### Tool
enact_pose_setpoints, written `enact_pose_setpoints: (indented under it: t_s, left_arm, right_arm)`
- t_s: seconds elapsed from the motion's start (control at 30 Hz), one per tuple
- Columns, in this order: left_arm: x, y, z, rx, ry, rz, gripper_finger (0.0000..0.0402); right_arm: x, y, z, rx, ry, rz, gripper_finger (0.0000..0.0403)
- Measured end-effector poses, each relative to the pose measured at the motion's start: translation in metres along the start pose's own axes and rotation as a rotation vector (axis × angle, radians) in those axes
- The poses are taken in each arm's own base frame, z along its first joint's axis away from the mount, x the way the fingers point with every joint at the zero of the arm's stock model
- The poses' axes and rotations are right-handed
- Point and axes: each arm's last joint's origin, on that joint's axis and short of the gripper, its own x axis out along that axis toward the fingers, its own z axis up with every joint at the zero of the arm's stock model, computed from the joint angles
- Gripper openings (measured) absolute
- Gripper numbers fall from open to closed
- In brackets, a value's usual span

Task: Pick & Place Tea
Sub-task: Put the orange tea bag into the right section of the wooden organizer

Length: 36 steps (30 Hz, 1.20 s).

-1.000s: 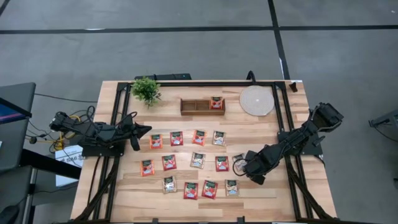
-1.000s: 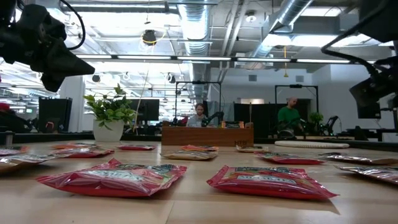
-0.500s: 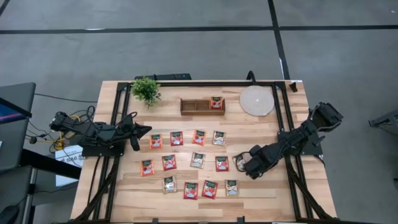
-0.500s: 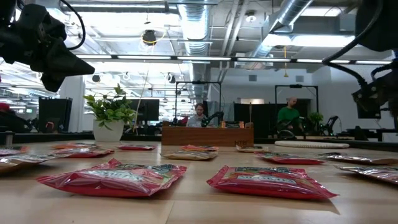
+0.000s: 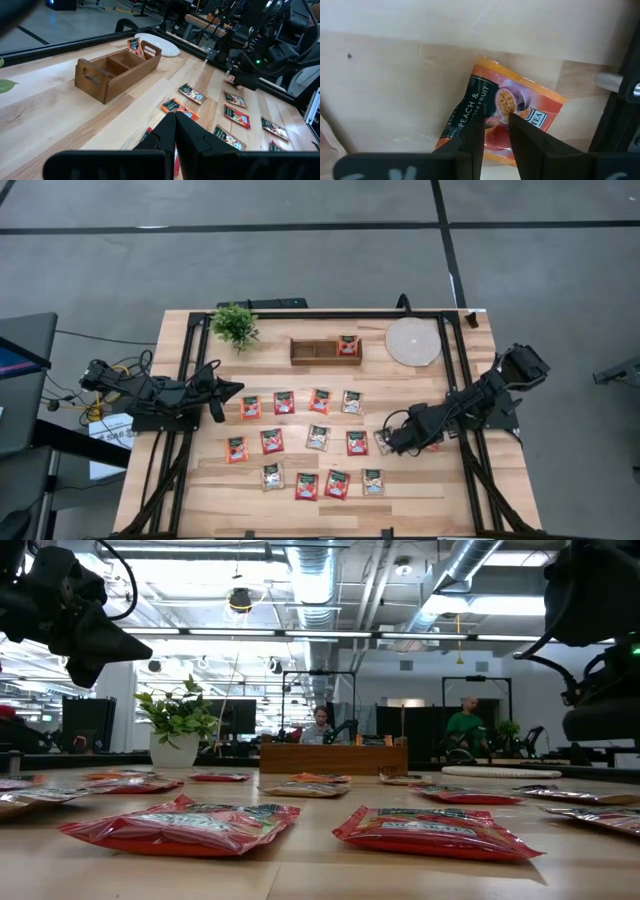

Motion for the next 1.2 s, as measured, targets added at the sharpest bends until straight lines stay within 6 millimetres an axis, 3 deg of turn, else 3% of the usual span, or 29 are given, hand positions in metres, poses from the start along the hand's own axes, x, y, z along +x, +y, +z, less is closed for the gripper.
enact_pose_setpoints:
  t_s: [0.37,0.53,0.63,0.9,1.07,1.2]
  left_arm:
    - [0.000,0.000,0.000,0.000,0.000,0.000,0.0000]
    - [0.000,0.000,0.000,0.000,0.000,0.000,0.0000]
    - [0.000,0.000,0.000,0.000,0.000,0.000,0.0000]
    - [0.000,0.000,0.000,0.000,0.000,0.000,0.0000]
    - [0.000,0.000,0.000,0.000,0.000,0.000,0.0000]
    - [0.000,0.000,0.000,0.000,0.000,0.000,0.0000]
  right_arm:
    - [-0.032,-0.017,0.012,0.029,0.016,0.176,0.0084]
    - [-0.047,-0.026,0.018,-0.090,-0.031,0.285,0.0084]
    - [-0.052,-0.028,0.022,-0.264,-0.076,0.331,0.0083]
    - [-0.055,-0.025,0.031,-1.023,-0.160,0.335,0.0083]
    - [-0.055,-0.025,0.036,-1.400,-0.219,0.312,0.0083]
    - [-0.055,-0.025,0.040,-1.464,-0.231,0.314,0.0083]
